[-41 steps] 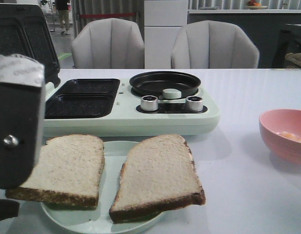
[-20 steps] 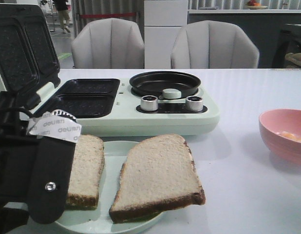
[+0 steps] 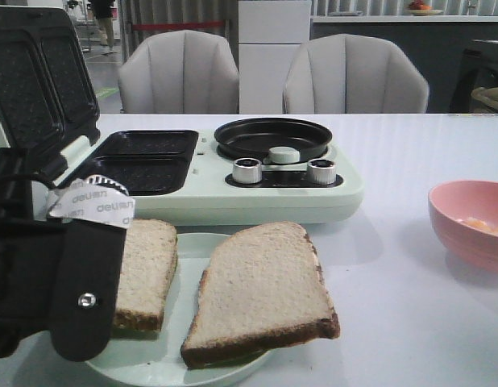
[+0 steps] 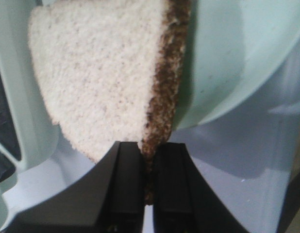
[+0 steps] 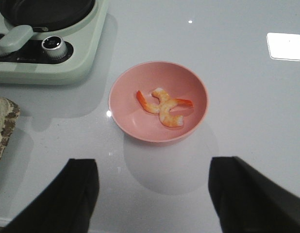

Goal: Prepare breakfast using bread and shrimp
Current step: 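Grasp the bread slice nearest the press with the left gripper, then lift the bread slice and lower it onto the press plate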

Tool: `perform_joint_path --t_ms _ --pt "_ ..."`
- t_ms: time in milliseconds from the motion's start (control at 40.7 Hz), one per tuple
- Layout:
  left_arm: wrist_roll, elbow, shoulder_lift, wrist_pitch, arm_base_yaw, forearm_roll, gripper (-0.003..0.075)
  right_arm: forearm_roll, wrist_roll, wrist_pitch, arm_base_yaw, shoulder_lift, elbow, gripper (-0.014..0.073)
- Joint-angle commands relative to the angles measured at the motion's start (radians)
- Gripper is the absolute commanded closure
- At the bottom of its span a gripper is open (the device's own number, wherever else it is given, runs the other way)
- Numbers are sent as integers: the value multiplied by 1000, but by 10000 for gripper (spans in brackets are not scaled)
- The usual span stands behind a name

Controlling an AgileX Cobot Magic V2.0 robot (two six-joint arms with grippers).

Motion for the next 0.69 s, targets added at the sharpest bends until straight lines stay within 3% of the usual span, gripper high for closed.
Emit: perform_joint_path --t_ms 0,320,492,664 --pt "-15 -24 -63 122 -20 25 622 -4 -2 -68 2 12 -35 12" --pt "-15 -24 -353 286 -99 122 622 -4 -2 -68 2 12 -35 12" --pt "-15 -28 -487 273 -95 286 622 -4 -2 -68 2 12 -35 12" --pt "-15 -107 -488 174 -39 293 622 -4 -2 -68 2 12 -35 12"
